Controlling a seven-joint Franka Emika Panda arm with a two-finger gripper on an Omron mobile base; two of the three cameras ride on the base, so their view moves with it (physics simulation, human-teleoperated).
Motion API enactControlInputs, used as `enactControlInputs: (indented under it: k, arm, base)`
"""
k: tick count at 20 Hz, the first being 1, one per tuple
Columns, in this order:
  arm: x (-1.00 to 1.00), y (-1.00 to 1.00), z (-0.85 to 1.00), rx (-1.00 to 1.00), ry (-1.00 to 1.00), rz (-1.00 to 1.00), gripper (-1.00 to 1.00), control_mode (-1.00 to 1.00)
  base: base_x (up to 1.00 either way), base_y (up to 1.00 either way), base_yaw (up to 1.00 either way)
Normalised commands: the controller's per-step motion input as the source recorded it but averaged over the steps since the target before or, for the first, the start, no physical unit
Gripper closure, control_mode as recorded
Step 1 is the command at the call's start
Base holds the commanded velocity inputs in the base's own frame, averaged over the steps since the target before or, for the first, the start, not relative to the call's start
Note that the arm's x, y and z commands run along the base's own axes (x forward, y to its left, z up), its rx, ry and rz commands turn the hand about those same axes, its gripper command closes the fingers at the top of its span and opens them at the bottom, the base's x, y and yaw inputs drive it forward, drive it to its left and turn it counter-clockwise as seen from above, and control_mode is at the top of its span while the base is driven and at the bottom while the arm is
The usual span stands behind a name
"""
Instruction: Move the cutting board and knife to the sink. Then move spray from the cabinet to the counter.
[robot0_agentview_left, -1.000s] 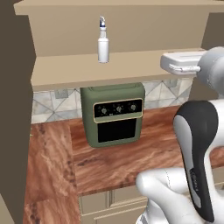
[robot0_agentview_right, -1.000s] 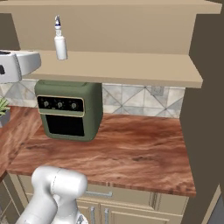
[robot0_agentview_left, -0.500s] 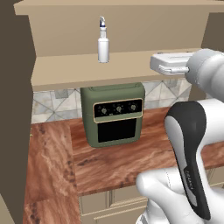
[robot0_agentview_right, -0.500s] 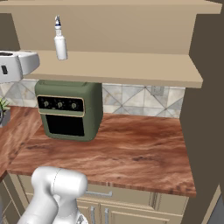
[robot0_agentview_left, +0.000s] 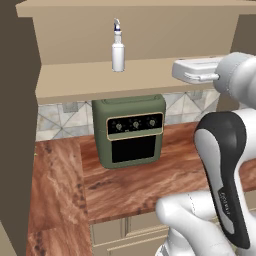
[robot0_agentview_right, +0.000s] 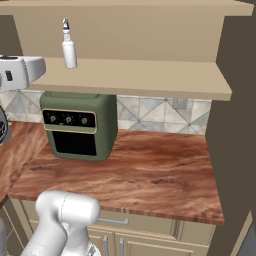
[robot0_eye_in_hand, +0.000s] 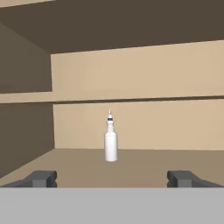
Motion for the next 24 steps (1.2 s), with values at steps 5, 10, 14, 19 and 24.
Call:
enactControlInputs:
  k: [5, 10, 14, 19, 24]
  arm:
    - [0.07, 0.06, 0.0, -0.03, -0.01, 0.0, -1.0, -1.0]
    - [0.33, 0.03, 0.0, -0.03, 0.0, 0.0, -1.0, -1.0]
    - [0.3, 0.04, 0.0, 0.0, 0.0, 0.0, -1.0, -1.0]
    - [0.19, 0.12, -0.02, 0.0, 0.0, 0.0, -1.0, -1.0]
    - [0.25, 0.16, -0.01, -0.01, 0.0, 0.0, -1.0, -1.0]
  base:
    - [0.0, 0.0, 0.0]
    - [0.0, 0.0, 0.0]
    - [0.0, 0.0, 0.0]
    - [0.0, 0.0, 0.0]
    - [0.0, 0.0, 0.0]
